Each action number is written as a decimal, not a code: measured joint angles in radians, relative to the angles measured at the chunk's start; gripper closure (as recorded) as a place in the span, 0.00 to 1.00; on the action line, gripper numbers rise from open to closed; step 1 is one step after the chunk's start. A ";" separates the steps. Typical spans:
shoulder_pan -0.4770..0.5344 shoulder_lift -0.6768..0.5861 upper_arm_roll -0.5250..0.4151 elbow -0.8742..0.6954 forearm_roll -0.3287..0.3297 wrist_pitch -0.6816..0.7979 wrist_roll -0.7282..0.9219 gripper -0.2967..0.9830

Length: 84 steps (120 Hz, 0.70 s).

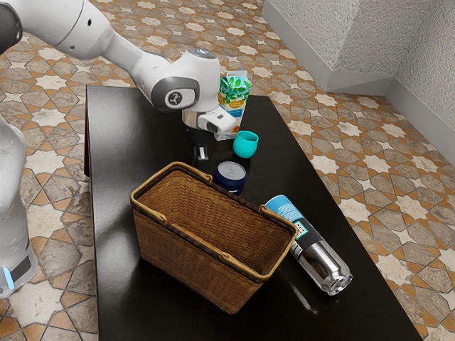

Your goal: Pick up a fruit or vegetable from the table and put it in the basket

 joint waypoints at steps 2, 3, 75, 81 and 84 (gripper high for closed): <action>0.000 -0.002 0.000 0.001 0.001 0.000 -0.001 0.64; -0.001 -0.003 0.000 0.002 0.002 0.000 -0.002 0.64; -0.059 -0.143 -0.036 0.216 0.130 -0.029 -0.031 0.64; -0.058 -0.143 -0.061 0.254 0.135 -0.038 -0.032 0.64; -0.058 -0.142 -0.075 0.275 0.137 -0.043 -0.032 0.64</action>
